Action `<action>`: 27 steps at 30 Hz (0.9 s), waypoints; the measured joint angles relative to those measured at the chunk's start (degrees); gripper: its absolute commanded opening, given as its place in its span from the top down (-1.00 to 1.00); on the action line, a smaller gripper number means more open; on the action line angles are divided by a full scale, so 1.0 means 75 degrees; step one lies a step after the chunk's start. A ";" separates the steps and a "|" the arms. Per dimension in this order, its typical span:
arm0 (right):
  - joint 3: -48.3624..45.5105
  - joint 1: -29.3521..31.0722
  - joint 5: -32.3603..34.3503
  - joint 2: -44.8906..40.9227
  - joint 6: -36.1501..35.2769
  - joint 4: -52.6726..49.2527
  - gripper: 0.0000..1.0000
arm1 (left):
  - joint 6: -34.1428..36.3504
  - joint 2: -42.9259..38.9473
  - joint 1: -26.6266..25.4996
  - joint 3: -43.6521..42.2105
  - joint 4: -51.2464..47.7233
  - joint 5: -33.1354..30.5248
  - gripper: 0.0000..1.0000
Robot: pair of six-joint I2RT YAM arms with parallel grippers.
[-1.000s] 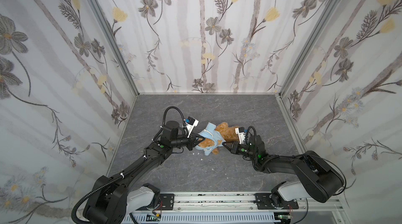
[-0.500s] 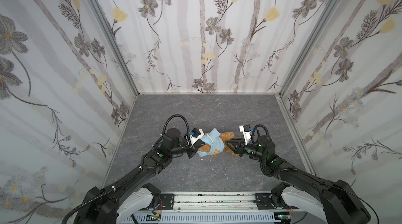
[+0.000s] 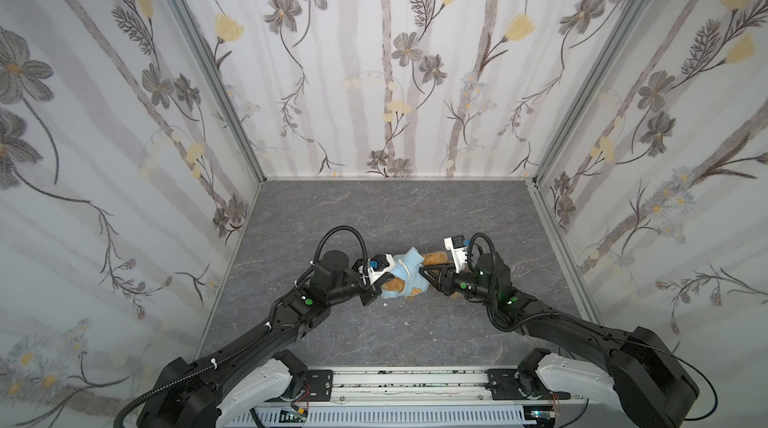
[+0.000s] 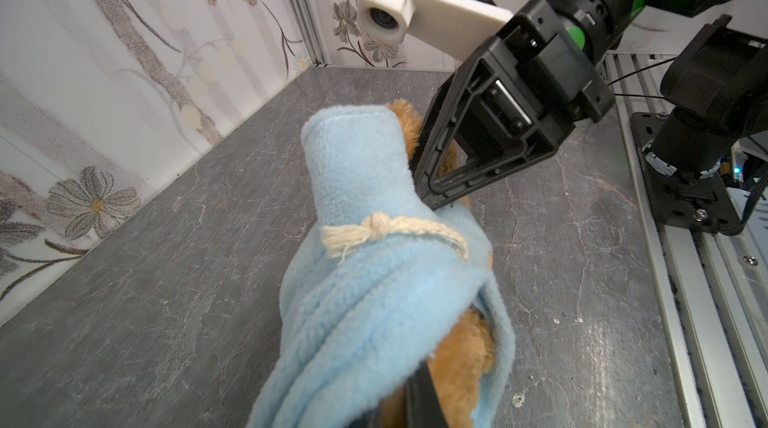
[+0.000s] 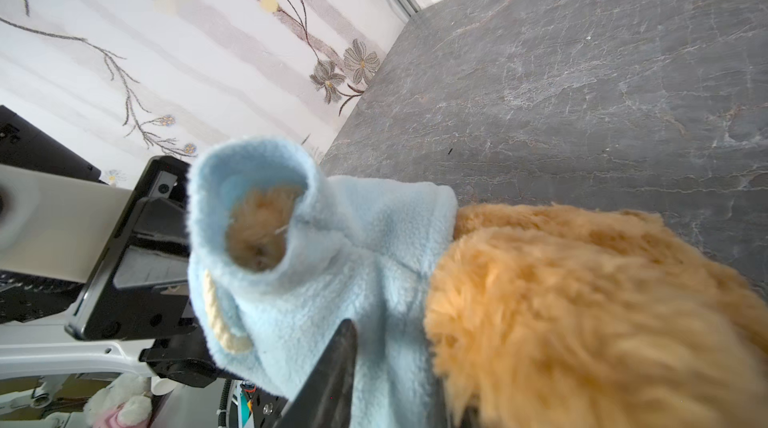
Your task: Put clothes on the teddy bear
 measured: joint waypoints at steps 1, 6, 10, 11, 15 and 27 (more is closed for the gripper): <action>0.0032 0.0012 0.0058 0.0070 0.0073 0.0006 0.46 | 0.0029 -0.0015 -0.0009 -0.0009 0.0003 -0.0026 1.00; 0.0146 0.0099 0.0204 0.0329 0.0458 0.0108 0.77 | 0.0079 -0.0093 -0.0061 -0.0050 0.0006 -0.0111 1.00; 0.0099 0.0093 0.0423 0.0230 0.0918 0.0108 1.00 | 0.0221 -0.0131 -0.0099 -0.0070 0.0006 -0.0175 1.00; 0.0035 0.0070 0.0510 0.0108 0.1008 0.0099 1.00 | 0.0271 -0.0146 -0.0117 -0.0085 0.0006 -0.0187 1.00; -0.0449 0.0006 0.1186 -0.0670 0.1859 0.0111 1.00 | 0.0629 -0.0210 -0.0300 -0.0181 -0.0041 -0.0274 1.00; -0.0944 -0.0149 0.2704 -0.1743 0.3083 -0.0699 1.00 | 0.2133 -0.0484 -0.1460 -0.0286 -0.0402 -0.0886 1.00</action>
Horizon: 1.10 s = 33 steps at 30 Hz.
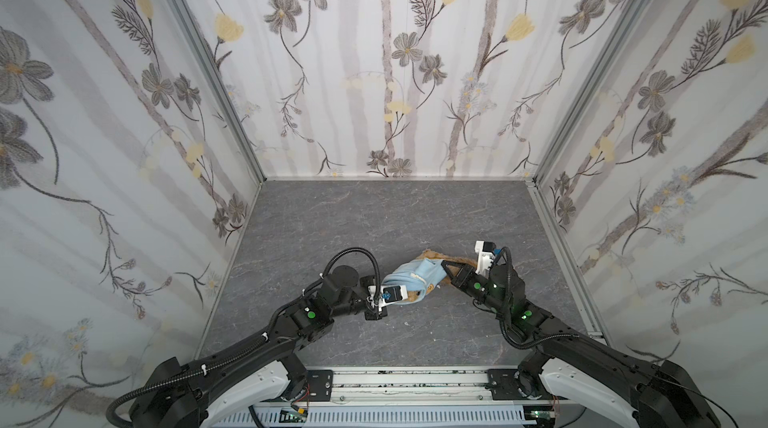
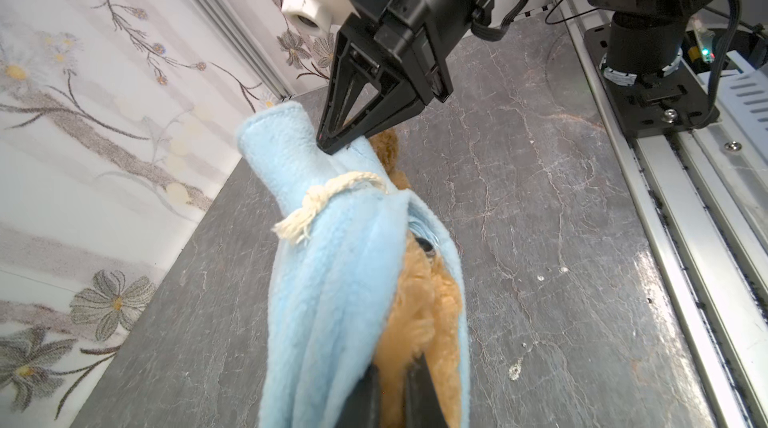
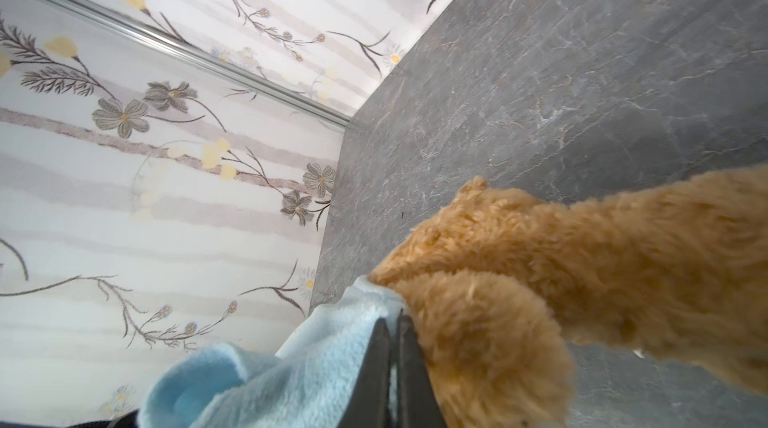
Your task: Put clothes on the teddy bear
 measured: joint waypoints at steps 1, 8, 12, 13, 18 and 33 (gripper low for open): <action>-0.0090 -0.0070 0.0012 0.0012 0.0038 0.0000 1.00 | 0.0076 -0.0032 -0.0032 -0.0003 -0.0017 -0.0020 1.00; -0.0705 -0.0507 -0.0128 0.0102 0.0169 0.0160 1.00 | 0.0291 -0.0315 -0.0067 -0.0128 -0.0137 -0.0076 1.00; -0.0950 -0.0606 -0.0251 0.0178 0.0166 0.0350 1.00 | 0.0297 -0.0420 -0.0067 -0.0187 -0.0169 -0.0082 1.00; -0.0991 -0.0621 -0.0283 0.0213 0.0163 0.0411 1.00 | 0.0297 -0.0428 -0.0067 -0.0204 -0.0172 -0.0082 1.00; -0.1151 -0.0708 -0.0624 0.0463 -0.0408 0.0970 0.80 | 0.0297 -0.0434 -0.0015 -0.0256 -0.0189 -0.0082 1.00; 0.0833 0.1107 0.0731 -0.0801 -0.5485 -0.0970 -0.25 | -0.0090 -0.0181 0.0833 -0.0239 0.0009 0.0335 1.00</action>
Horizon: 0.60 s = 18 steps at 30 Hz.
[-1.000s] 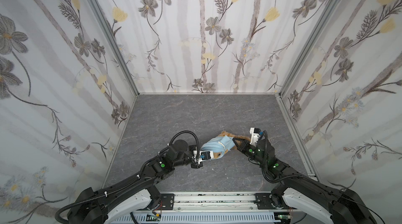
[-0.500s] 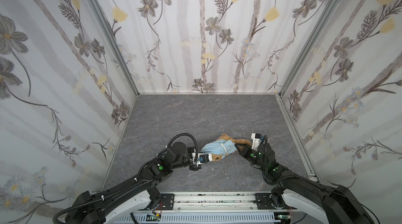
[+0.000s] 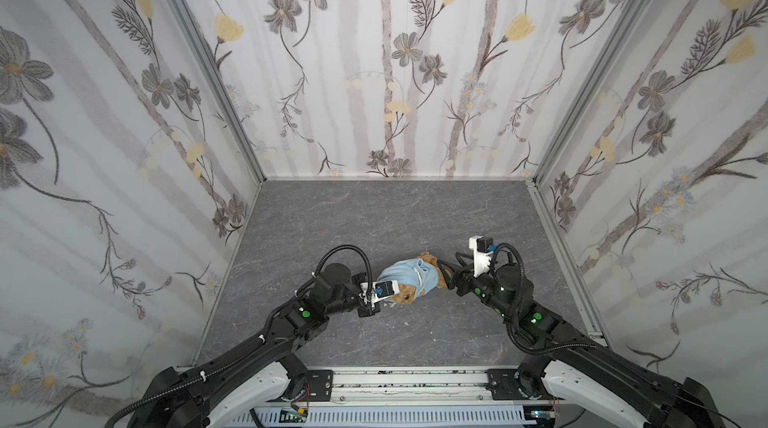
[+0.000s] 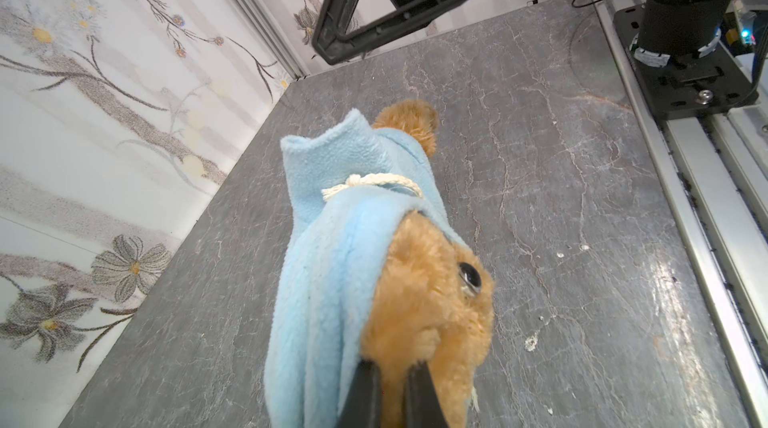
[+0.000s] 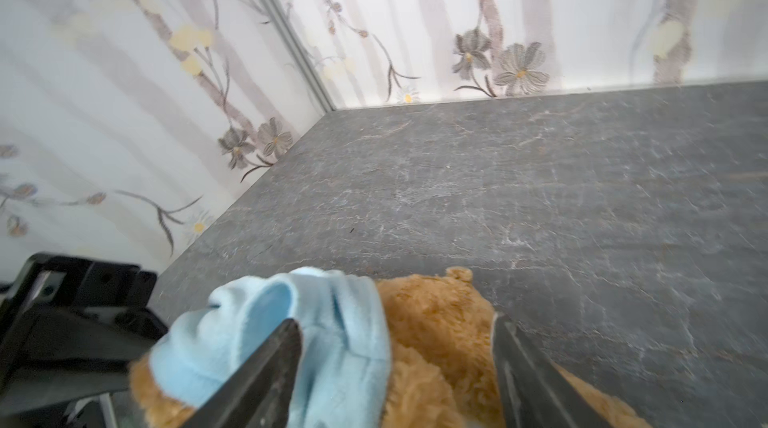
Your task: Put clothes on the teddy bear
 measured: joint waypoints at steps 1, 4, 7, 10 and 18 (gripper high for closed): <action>0.0119 0.0318 0.0044 0.0111 -0.0242 -0.0012 -0.19 | -0.0003 0.0009 0.0006 0.0000 0.0026 0.0017 1.00; 0.0443 0.1204 0.0023 0.0507 -0.0947 -0.0052 -0.04 | -0.0058 0.0012 0.0020 0.0000 0.0044 0.0050 1.00; 0.0781 0.1556 0.0070 0.0994 -0.1378 -0.0052 -0.02 | -0.0079 0.0020 0.0029 0.0000 0.0082 0.0079 1.00; 0.1061 0.1731 0.0099 0.1472 -0.1664 -0.0041 -0.08 | -0.0152 0.0029 0.0035 0.0000 0.0082 0.0114 1.00; 0.1486 0.1754 0.0239 0.2215 -0.1947 -0.0312 -0.13 | -0.0175 0.0041 0.0026 0.0000 0.0073 0.0166 1.00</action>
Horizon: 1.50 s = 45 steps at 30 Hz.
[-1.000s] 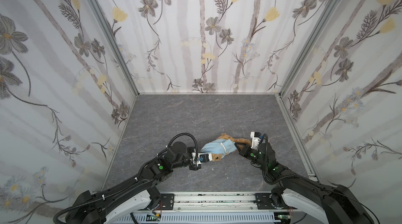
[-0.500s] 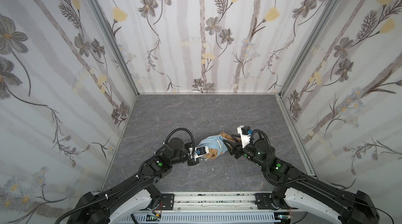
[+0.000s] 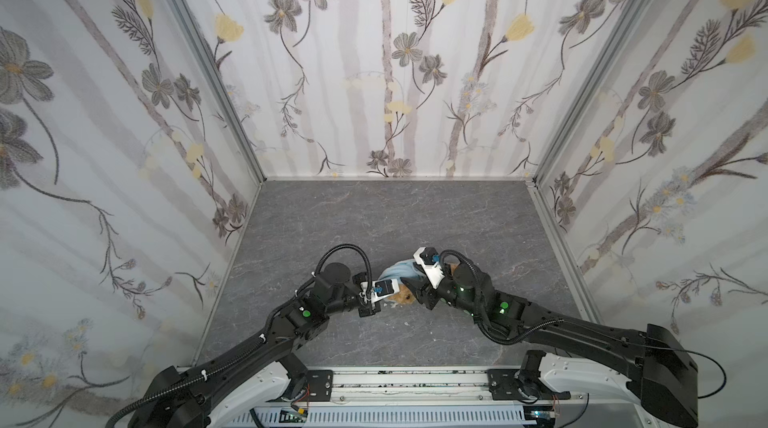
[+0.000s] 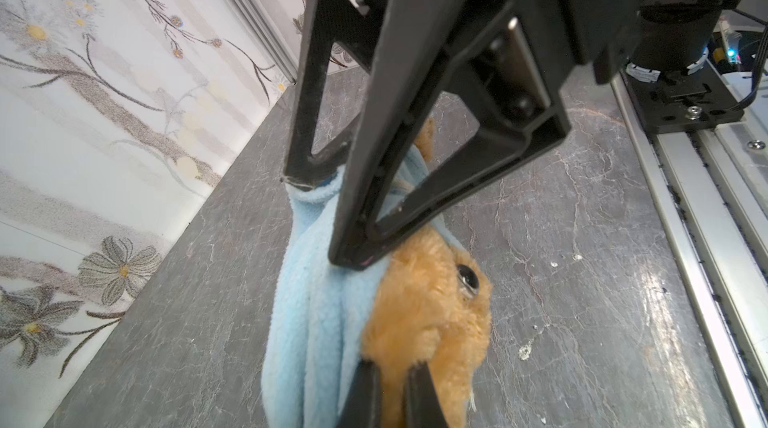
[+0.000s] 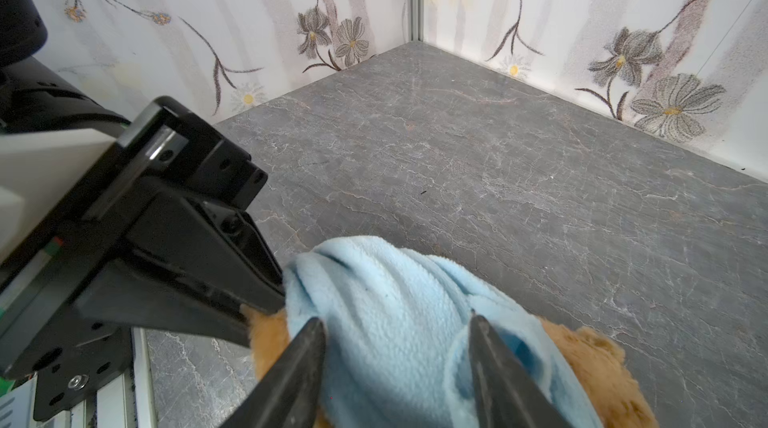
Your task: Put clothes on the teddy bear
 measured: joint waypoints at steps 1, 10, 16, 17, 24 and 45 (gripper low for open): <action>0.0041 0.0000 0.0000 0.0064 0.0000 -0.0029 -0.15 | 0.0000 0.0003 0.0003 0.0000 -0.0003 -0.0003 1.00; 0.0105 -0.0207 -0.0055 -0.0044 0.0166 -0.0259 -0.15 | 0.0003 -0.0044 0.0000 -0.0038 -0.0032 -0.0015 1.00; -0.0941 -0.1874 -0.1451 -0.2116 0.1268 0.0143 -0.19 | 0.0152 -0.0184 0.0000 -0.0184 0.0017 -0.0038 1.00; -0.1046 -0.2197 -0.1760 -0.2337 0.1507 0.0154 -0.13 | 0.0189 -0.0184 0.0000 -0.0201 0.0041 -0.0038 1.00; -0.1040 -0.4051 -0.4016 -0.1425 0.3284 -0.0385 0.23 | 0.0720 -0.0198 -0.0079 -0.0323 0.0198 -0.0233 1.00; 0.0026 -0.4095 -0.5692 0.1072 0.4229 -0.0647 0.33 | 0.1550 -0.0163 -0.0294 -0.0411 0.0291 -0.0583 1.00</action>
